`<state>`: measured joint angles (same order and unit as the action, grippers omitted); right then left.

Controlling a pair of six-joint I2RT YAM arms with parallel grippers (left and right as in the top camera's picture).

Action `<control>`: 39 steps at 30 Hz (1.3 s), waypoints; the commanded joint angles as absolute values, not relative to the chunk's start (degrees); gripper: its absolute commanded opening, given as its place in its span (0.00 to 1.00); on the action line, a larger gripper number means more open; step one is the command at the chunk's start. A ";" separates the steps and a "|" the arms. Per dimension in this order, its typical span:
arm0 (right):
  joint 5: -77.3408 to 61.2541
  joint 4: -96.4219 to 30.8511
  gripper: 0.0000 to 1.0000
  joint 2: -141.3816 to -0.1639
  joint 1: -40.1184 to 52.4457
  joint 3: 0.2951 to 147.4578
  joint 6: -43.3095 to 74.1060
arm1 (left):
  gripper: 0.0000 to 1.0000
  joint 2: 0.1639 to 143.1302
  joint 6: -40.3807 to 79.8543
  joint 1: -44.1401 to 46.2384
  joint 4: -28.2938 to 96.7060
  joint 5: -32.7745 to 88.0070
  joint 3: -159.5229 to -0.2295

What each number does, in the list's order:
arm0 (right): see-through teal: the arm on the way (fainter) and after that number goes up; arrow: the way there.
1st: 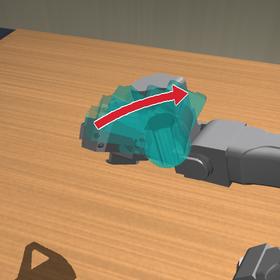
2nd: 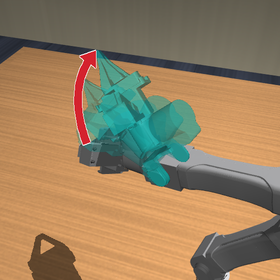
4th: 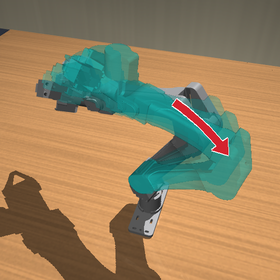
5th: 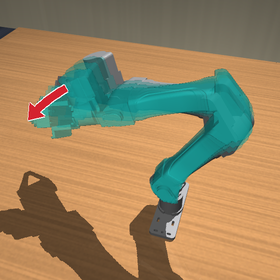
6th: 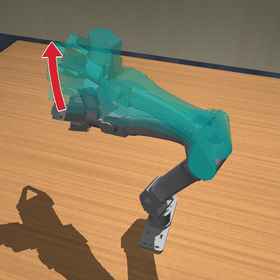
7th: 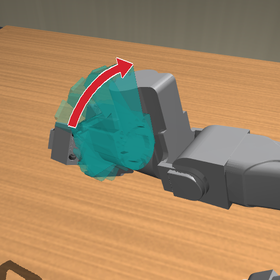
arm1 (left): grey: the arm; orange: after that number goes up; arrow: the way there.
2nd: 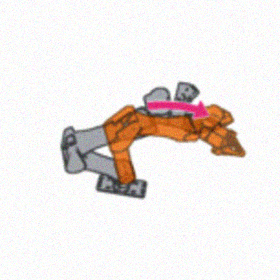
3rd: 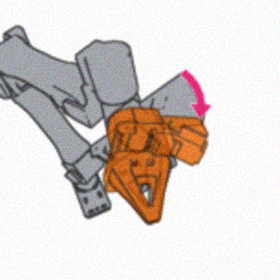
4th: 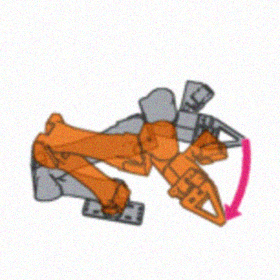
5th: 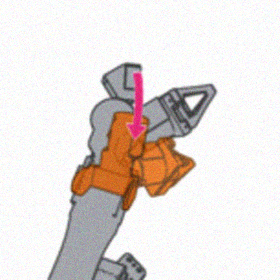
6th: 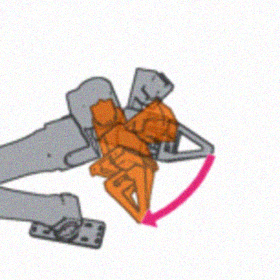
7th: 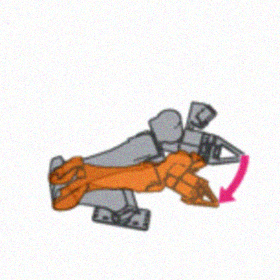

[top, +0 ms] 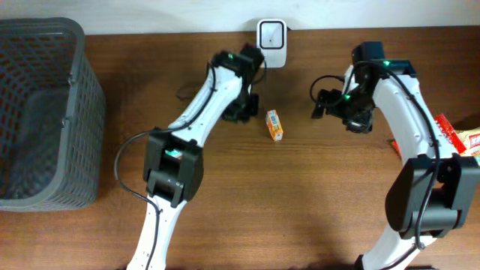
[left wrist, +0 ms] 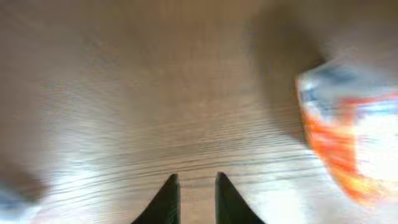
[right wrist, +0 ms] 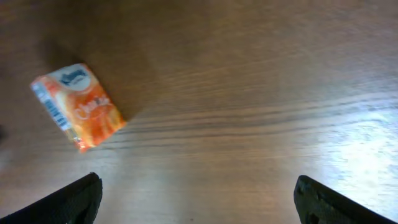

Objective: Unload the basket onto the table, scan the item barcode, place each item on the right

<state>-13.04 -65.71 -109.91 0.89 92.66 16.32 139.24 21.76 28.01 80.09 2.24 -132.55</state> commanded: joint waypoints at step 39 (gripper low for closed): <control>-3.36 -66.57 0.99 -110.28 0.69 92.14 16.56 | 0.73 139.96 19.20 21.98 92.03 11.46 -150.32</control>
